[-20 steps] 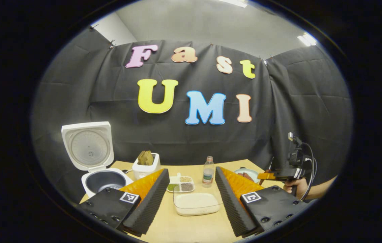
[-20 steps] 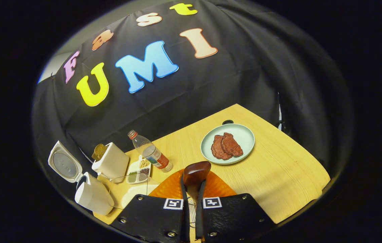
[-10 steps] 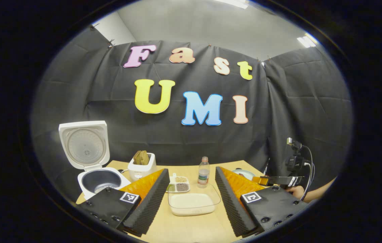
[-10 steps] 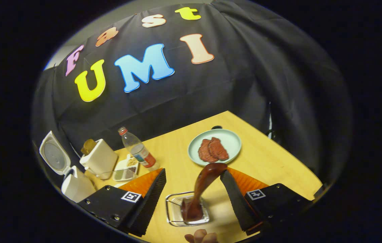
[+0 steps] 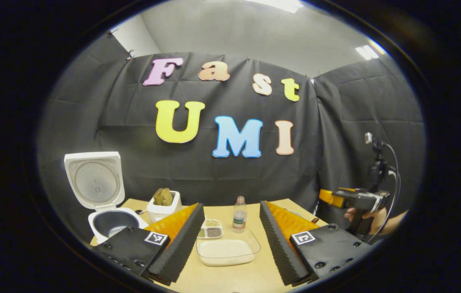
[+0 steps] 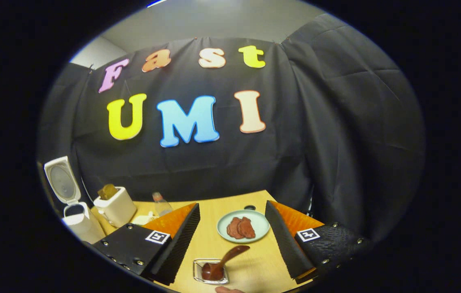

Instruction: Close the left gripper, press the button to open the rice cooker; take a wooden spoon from the chopstick holder with the right hand, scoop a spoonful of rice and pour it into the rice cooker, then put the wooden spoon back into the chopstick holder.

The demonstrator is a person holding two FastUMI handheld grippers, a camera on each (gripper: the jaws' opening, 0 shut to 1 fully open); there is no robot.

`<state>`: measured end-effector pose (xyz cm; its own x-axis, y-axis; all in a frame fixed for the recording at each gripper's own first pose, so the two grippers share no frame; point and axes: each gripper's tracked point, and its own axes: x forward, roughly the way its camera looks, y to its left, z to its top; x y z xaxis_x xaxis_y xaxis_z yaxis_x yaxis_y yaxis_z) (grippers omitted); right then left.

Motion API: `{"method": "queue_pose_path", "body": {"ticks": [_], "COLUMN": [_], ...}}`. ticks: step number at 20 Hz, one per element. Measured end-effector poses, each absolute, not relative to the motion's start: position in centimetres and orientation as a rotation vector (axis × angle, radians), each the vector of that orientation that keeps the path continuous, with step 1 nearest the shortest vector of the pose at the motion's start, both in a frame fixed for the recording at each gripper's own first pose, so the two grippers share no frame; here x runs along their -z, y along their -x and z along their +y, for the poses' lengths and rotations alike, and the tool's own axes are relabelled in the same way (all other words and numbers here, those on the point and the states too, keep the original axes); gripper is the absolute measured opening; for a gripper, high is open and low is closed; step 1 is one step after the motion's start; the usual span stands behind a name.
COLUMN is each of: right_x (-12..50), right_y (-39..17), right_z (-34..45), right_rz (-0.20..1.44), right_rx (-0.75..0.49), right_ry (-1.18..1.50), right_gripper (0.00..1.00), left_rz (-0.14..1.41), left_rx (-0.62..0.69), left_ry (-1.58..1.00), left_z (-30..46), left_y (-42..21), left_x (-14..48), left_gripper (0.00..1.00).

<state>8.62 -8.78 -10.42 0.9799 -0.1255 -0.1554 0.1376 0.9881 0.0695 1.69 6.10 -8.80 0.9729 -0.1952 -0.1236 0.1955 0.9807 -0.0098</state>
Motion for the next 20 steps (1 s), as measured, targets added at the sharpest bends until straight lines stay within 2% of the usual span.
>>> {"method": "queue_pose_path", "body": {"ticks": [6, 12, 17, 20], "right_x": [2.4, 2.0, 1.9, 2.2], "right_y": [-8.7, -9.1, -9.5, -9.6], "right_z": [-2.0, 1.0, 2.3, 2.7], "right_rz": [0.045, 0.043, 0.038, 0.040], "right_rx": [0.019, -0.009, 0.008, 0.024], "right_ry": [-0.126, -0.070, -0.067, -0.066], "right_gripper": [0.97, 0.98, 0.98, 0.97], "left_rz": [0.123, 0.073, 0.109, 0.072], "left_rx": [0.118, 0.043, -0.044, -0.093], "left_ry": [0.020, 0.009, 0.051, 0.030], "left_z": [9.0, 14.4, 22.7, 27.3], "left_y": [-3.3, -4.2, -6.3, -8.0], "left_x": [6.3, 3.1, 2.3, 0.1], "left_gripper": [0.96, 0.97, 0.96, 0.96]}}
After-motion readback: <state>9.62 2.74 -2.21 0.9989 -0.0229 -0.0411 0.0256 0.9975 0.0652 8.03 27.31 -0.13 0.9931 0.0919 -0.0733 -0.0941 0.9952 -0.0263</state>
